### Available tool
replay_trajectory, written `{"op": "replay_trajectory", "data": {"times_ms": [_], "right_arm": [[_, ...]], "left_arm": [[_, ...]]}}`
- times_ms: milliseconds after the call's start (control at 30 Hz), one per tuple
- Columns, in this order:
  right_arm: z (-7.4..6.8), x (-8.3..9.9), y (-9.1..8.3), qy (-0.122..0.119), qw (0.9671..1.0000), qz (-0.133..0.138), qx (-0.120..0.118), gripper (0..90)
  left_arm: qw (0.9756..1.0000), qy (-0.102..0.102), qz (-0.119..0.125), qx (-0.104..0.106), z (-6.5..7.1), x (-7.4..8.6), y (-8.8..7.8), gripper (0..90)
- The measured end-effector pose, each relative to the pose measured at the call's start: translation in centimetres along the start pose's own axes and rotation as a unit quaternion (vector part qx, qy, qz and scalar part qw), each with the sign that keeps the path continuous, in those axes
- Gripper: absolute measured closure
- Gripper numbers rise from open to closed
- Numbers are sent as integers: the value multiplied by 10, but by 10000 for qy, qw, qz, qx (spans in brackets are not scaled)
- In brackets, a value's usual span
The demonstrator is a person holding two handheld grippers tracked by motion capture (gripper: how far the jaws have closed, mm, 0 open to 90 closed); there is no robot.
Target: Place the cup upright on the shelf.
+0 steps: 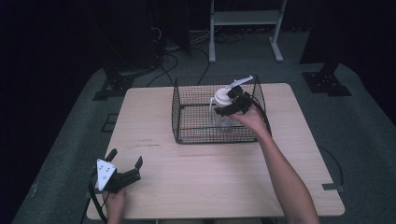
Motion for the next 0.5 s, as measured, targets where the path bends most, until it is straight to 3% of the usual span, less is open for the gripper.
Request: {"op": "replay_trajectory", "data": {"times_ms": [267,500], "right_arm": [[-2,5,-4,132,9999,14,51,22],[-3,5,-8,249,9996,122,38,14]], "left_arm": [[10000,17,0,2,0,0,0,9],[10000,15,0,4,0,0,0,9]]}}
Point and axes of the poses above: each handheld gripper's, and its own axes: y roughly forward along the jaws, x roughly out of its underside, z roughly to its right, the point moved 4 cm from there along y, roughly forward along the jaws, and after that the axes turned 8 degrees about y, right-handed, at the moved point
